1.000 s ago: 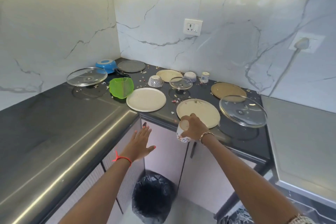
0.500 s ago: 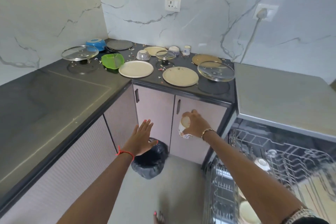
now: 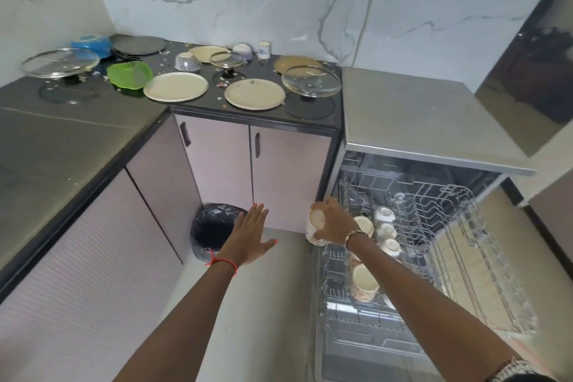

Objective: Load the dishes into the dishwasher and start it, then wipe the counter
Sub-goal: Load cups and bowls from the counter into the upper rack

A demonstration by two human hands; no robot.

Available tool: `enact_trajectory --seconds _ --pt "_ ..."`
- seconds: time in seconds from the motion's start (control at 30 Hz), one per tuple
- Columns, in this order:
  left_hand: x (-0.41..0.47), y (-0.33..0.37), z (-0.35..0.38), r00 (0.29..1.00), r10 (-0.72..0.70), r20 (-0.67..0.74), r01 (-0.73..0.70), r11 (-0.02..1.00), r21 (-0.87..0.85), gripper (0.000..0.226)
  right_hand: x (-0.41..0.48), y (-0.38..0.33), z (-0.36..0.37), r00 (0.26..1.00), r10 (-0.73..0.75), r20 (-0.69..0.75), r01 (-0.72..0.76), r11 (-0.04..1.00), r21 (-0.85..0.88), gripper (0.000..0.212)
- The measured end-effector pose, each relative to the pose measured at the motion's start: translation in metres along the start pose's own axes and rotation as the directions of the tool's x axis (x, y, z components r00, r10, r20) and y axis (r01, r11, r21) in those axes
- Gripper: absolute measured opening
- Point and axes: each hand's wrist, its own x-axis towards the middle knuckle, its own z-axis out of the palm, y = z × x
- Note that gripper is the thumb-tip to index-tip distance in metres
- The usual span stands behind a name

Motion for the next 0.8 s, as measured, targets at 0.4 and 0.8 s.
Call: enact_trajectory --seconds 0.4,0.8 --pt "0.070 0.090 0.050 0.983 0.150 0.106 -0.153 0.988 0.021 0.074 -0.022 0.123 -0.007 0.986 0.165 -0.035 -0.163 0.984 0.067 0.071" --pt "0.201 0.157 0.128 0.985 0.041 0.168 -0.035 0.999 -0.040 0.074 0.080 0.295 -0.028 0.965 0.262 -0.031 -0.252 0.948 0.195 0.065"
